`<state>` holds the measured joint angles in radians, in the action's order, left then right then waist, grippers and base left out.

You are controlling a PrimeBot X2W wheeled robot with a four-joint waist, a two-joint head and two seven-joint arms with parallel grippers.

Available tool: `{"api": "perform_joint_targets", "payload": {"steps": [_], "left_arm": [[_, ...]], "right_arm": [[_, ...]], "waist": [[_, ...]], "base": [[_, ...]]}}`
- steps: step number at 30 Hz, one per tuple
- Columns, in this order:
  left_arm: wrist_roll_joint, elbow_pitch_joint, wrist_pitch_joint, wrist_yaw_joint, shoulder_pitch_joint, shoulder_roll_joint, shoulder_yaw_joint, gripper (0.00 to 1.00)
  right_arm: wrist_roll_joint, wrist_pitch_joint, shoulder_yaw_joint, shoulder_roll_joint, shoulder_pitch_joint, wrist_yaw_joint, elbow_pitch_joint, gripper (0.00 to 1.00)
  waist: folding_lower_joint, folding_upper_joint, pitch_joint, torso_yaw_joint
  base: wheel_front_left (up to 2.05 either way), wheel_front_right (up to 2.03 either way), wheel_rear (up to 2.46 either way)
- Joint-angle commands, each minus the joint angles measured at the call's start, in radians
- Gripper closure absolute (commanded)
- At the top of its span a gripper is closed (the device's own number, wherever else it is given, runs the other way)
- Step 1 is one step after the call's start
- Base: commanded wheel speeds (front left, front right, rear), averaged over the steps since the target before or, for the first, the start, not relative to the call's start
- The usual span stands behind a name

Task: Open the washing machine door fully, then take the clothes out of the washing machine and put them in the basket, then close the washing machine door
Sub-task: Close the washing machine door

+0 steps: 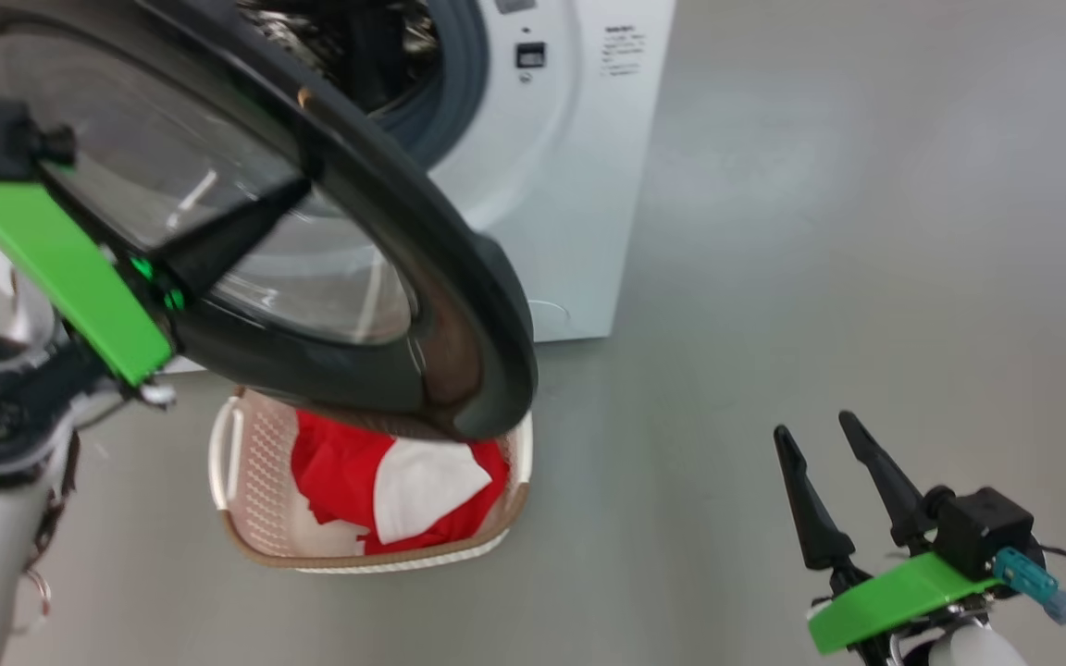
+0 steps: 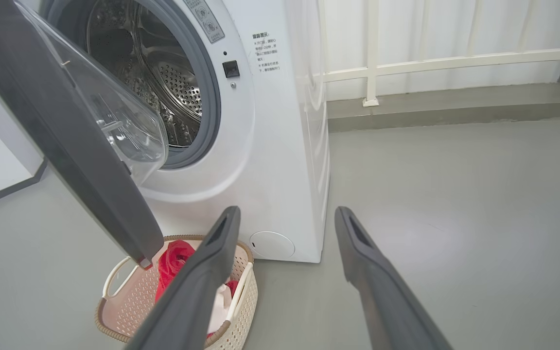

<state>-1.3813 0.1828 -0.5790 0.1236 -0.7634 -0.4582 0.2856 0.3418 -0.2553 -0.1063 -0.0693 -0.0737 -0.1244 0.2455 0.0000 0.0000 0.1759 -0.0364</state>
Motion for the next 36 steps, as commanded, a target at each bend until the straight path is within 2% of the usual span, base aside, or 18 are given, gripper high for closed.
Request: {"api": "perform_joint_targets", "payload": {"steps": [1, 12, 19, 28, 36], "left_arm": [[0.012, 0.002, 0.032, 0.007, -0.075, -0.049, -0.035, 1.0], [0.038, 0.165, 0.235, 0.007, -0.214, -0.094, 0.006, 1.0], [0.017, 0.23, 0.3, 0.007, -0.249, -0.116, 0.036, 1.0], [-0.038, 0.202, 0.348, 0.007, -0.212, -0.136, 0.106, 1.0], [-0.101, 0.117, 0.409, 0.007, -0.053, -0.168, 0.154, 1.0]], "right_arm": [[-0.004, -0.006, -0.019, 0.001, -0.048, -0.006, -0.029, 0.0], [0.004, -0.006, -0.028, 0.016, -0.089, -0.006, -0.033, 0.0], [0.004, -0.006, -0.025, 0.018, -0.09, -0.006, -0.031, 0.0], [-0.002, -0.006, -0.011, 0.019, -0.087, -0.006, -0.027, 0.0], [-0.011, -0.006, -0.01, 0.016, -0.066, -0.006, -0.02, 0.0]], "waist": [[0.0, 0.0, 0.042, -0.046], [0.0, 0.0, 0.102, -0.133], [0.0, 0.0, 0.107, -0.148], [0.0, 0.0, 0.075, -0.109], [0.0, 0.0, 0.029, -0.04]], "base": [[0.0, 0.0, 0.0], [0.0, 0.0, 0.0], [0.0, 0.0, 0.0], [0.0, 0.0, 0.0], [0.0, 0.0, 0.0]]}}
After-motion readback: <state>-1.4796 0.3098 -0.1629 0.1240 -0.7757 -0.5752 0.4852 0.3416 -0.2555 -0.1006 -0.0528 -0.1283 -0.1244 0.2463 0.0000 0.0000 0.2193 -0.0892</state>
